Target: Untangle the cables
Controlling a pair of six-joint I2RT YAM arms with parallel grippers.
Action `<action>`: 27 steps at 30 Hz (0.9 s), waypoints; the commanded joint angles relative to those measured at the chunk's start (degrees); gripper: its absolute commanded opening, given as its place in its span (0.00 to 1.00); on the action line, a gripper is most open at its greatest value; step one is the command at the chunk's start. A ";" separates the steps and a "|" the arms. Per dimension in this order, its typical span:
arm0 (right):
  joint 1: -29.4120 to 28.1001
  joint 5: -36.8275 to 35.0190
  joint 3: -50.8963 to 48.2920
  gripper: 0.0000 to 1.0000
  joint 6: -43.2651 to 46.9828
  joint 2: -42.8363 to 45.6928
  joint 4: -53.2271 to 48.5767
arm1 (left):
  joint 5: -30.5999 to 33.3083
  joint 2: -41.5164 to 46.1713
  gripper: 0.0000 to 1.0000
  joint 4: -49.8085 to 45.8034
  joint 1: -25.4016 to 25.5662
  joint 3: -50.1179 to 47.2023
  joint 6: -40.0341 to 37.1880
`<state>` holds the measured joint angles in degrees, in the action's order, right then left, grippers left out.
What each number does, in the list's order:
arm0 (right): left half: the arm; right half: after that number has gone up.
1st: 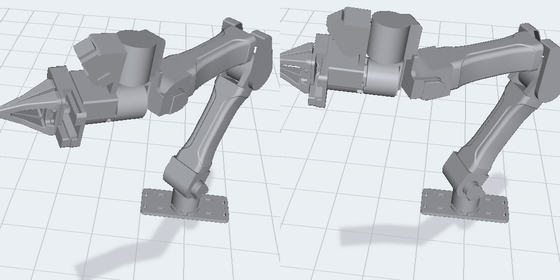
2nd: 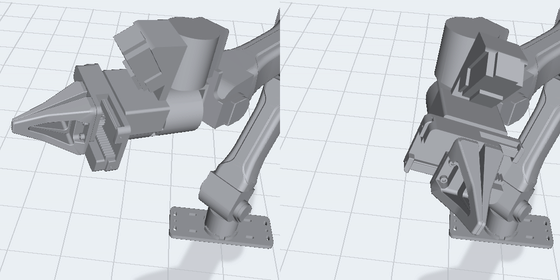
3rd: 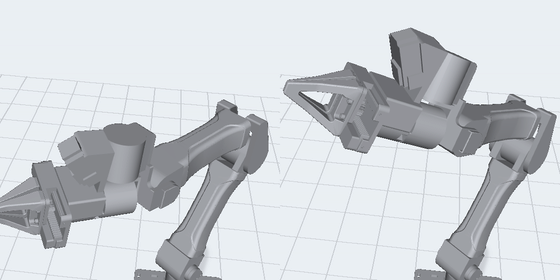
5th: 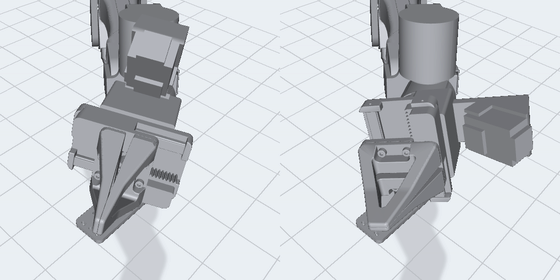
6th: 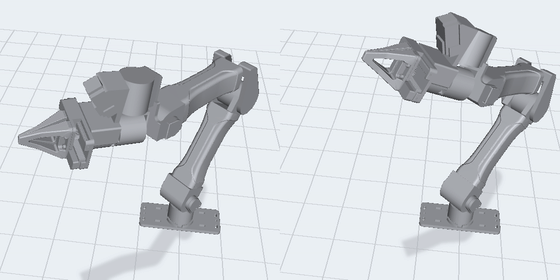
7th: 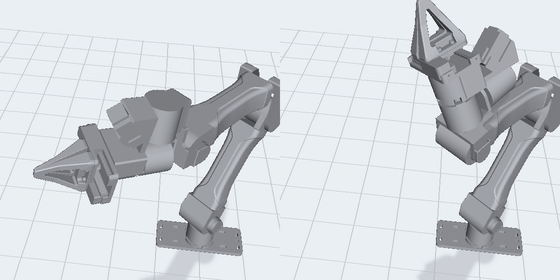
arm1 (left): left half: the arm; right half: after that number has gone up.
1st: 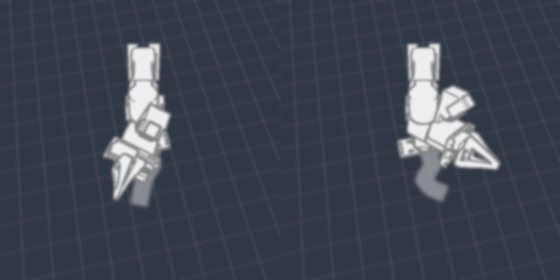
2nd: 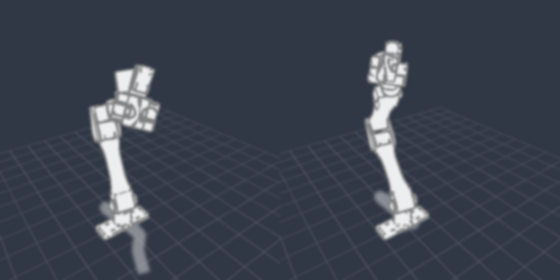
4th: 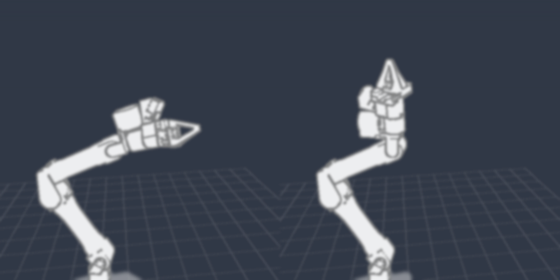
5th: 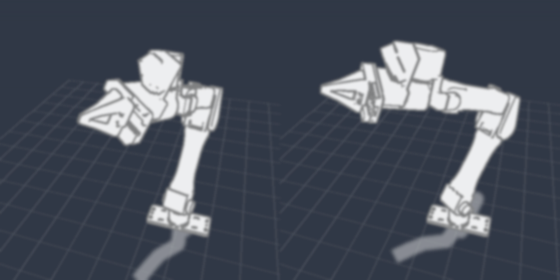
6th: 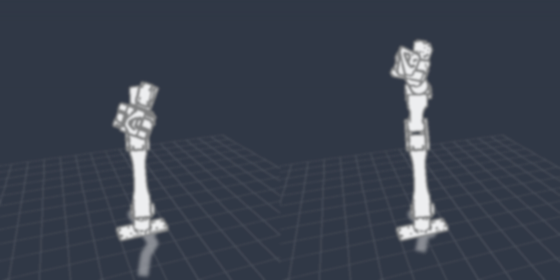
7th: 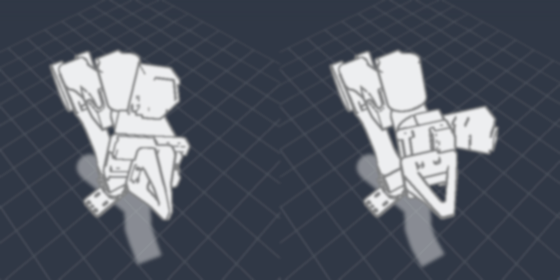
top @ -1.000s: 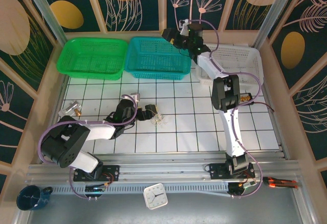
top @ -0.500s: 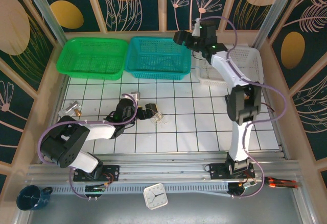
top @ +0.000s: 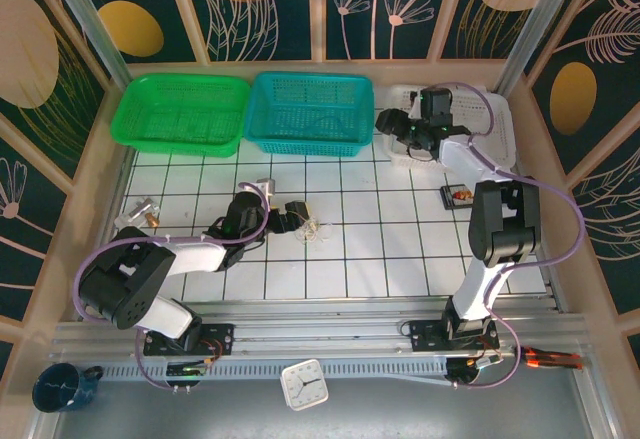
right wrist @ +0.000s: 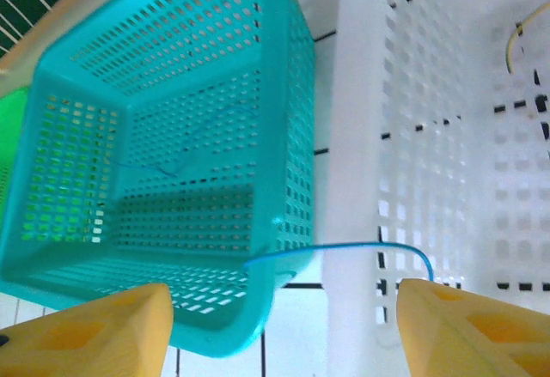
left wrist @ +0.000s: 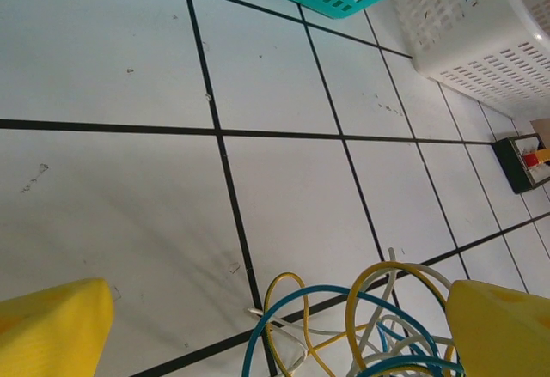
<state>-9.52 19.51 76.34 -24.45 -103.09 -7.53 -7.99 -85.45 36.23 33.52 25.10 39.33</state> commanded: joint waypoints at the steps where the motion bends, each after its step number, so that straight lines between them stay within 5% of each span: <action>1: -0.18 -0.96 -0.61 0.67 0.38 0.50 2.68 | -1.09 -0.16 0.99 1.30 -0.12 1.25 0.49; 27: 1.34 -0.70 3.65 0.55 -1.89 -8.32 5.58 | -1.50 -1.68 0.99 3.32 -0.15 0.12 1.54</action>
<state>-8.60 19.33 77.65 -25.85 -110.28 -3.64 -8.60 -86.32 37.10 33.52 25.10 40.16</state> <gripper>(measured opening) 0.546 0.988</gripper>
